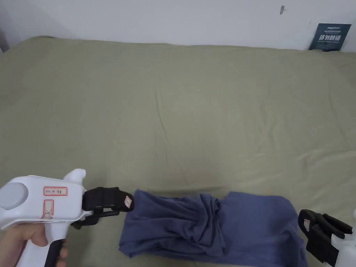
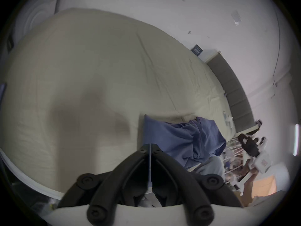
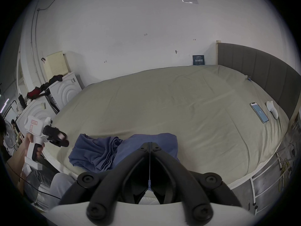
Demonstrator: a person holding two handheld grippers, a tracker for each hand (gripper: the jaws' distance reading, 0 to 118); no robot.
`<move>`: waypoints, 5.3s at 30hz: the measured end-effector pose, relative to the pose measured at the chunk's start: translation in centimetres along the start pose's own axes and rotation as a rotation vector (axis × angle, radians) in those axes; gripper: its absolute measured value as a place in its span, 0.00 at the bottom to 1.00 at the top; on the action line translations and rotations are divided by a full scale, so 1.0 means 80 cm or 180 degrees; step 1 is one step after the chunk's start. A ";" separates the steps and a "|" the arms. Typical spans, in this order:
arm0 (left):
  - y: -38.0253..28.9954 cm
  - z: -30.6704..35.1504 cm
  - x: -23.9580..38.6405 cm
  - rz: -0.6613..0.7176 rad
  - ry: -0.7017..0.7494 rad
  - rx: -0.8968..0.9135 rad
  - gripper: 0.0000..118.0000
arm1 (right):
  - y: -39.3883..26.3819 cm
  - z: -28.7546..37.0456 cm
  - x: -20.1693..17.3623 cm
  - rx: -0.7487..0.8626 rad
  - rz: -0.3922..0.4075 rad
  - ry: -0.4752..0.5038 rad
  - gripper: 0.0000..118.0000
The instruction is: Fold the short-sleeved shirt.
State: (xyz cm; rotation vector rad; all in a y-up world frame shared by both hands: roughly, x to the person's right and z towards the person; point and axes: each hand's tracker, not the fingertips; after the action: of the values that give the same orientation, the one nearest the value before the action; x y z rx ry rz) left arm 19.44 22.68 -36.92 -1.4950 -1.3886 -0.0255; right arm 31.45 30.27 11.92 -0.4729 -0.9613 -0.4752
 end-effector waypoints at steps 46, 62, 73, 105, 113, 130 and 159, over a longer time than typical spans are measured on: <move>-0.016 -0.084 0.247 -0.1273 0.2562 0.0038 0.09 | 0.006 0.034 0.021 0.0262 -0.0118 0.0225 0.02; -0.017 -0.032 0.238 -0.0897 0.1000 0.0620 0.61 | -0.005 0.038 0.066 0.0164 -0.0407 0.0032 0.02; -0.021 -0.141 0.117 -0.0082 -0.0361 -0.0123 0.00 | -0.003 0.021 0.056 0.0033 -0.0474 0.0069 0.02; -0.006 0.016 -0.006 -0.0062 0.0128 0.0210 0.55 | -0.074 -0.300 -0.035 -0.2062 -0.2294 0.2909 0.02; 0.018 -0.063 -0.044 0.0105 -0.0618 -0.0062 0.98 | -0.074 -0.302 -0.038 -0.2066 -0.2200 0.2971 0.02; 0.065 0.005 -0.078 -0.0067 -0.0462 0.0100 0.22 | -0.013 -0.267 -0.058 -0.1833 -0.1692 0.2699 0.02; 0.113 0.233 -0.028 -0.0757 0.1381 0.1191 0.00 | 0.104 -0.157 -0.032 -0.0843 -0.0844 0.1936 0.02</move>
State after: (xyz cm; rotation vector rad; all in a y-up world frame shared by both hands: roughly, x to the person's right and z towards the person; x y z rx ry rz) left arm 14.31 35.47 -52.53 -0.9408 -1.1328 -0.2149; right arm 43.22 30.16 2.18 -0.4023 -0.3716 -0.9315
